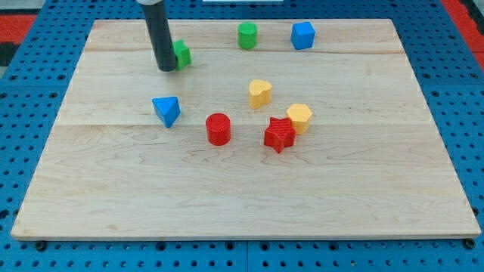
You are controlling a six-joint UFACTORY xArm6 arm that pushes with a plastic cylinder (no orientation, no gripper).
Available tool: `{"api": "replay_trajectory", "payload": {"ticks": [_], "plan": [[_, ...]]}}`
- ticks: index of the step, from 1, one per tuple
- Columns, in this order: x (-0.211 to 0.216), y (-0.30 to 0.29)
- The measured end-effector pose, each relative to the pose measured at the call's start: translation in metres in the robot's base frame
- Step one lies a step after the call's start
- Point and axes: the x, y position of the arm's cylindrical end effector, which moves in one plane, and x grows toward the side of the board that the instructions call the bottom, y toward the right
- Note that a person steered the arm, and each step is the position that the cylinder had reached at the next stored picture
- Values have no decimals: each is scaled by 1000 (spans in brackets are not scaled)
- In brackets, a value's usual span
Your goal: Move green star to the left of green circle
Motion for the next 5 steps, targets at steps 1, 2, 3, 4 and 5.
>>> {"api": "replay_trajectory", "payload": {"ticks": [1,2,3,4,5], "plan": [[-10,40],[-27,39],[-10,34],[-17,9],[-36,-13]]}}
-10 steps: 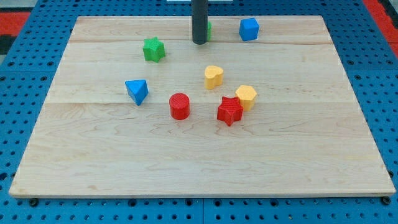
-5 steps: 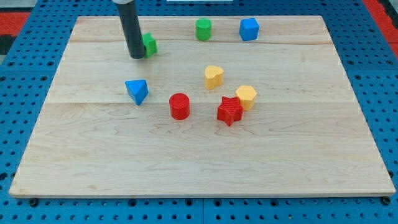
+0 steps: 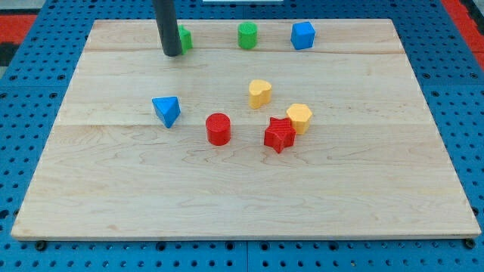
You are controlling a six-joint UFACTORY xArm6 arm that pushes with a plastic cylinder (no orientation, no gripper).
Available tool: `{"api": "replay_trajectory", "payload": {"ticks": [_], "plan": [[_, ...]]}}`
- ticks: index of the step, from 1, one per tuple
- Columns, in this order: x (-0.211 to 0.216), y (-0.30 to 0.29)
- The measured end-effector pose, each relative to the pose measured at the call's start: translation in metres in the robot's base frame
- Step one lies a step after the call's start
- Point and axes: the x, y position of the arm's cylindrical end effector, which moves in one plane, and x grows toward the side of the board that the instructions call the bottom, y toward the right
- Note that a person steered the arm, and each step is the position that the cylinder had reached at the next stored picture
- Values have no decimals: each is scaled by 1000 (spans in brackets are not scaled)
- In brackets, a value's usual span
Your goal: Move green star to the left of green circle
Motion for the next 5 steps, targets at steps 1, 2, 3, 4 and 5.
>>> {"api": "replay_trajectory", "payload": {"ticks": [1,2,3,4,5], "plan": [[1,18],[1,38],[47,85],[75,151],[99,232]]}}
